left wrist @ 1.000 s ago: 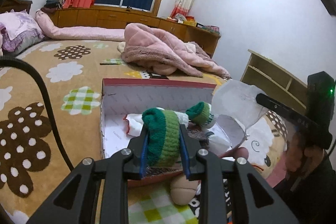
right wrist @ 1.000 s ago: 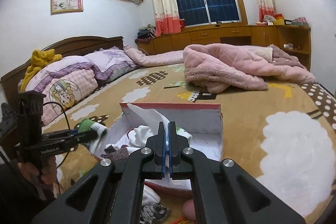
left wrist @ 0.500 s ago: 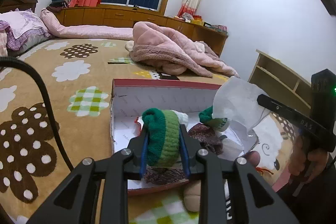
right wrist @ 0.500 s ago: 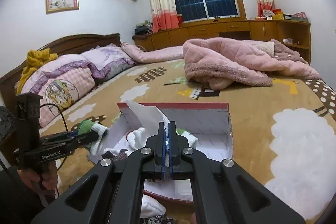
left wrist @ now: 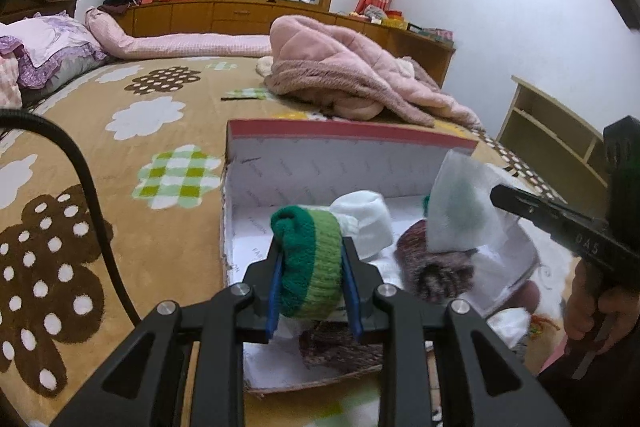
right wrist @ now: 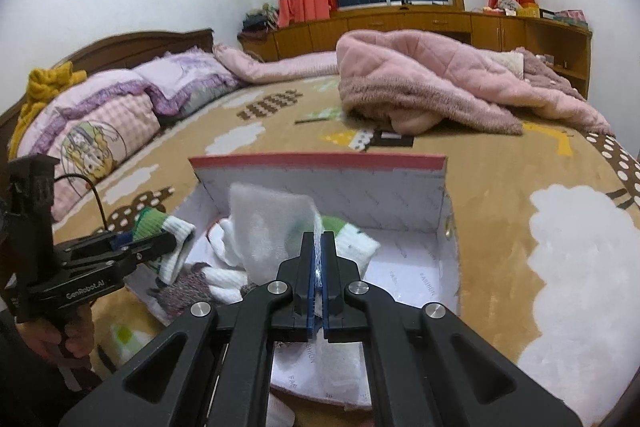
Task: Organize soft objects
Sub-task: 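Carry the green knit sock into the shoebox with the left gripper while the right places the mesh sock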
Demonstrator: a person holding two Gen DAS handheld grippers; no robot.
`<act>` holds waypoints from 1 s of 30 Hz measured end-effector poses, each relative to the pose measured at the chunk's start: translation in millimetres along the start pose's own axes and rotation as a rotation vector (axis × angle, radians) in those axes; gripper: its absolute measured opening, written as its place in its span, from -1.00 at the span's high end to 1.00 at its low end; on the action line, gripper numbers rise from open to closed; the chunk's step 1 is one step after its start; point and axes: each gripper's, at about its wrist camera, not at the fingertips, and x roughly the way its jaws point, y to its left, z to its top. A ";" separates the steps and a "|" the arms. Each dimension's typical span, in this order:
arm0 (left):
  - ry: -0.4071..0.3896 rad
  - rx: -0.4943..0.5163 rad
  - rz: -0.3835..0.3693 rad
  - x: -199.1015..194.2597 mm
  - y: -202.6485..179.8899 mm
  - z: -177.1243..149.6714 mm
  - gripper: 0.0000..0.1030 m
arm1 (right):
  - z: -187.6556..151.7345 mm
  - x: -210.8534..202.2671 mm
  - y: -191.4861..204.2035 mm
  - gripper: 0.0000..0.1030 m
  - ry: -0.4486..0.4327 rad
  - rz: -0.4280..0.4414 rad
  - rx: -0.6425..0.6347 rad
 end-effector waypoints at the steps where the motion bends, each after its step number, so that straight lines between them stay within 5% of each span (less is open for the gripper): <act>1: 0.007 -0.003 0.008 3.5 1.8 -1.1 0.48 | -0.2 3.1 0.4 0.95 0.007 -0.004 -0.002; 10: 0.045 -0.018 0.032 25.3 14.4 -5.5 0.47 | -6.5 42.5 6.1 0.95 0.117 -0.034 -0.009; 20: 0.025 0.077 0.093 34.8 -3.3 -11.2 0.42 | -11.0 69.5 -1.9 0.95 0.178 0.032 0.097; 30: 0.005 0.133 0.126 40.1 -14.3 -18.2 0.05 | -10.5 72.7 8.2 0.95 0.199 -0.007 0.030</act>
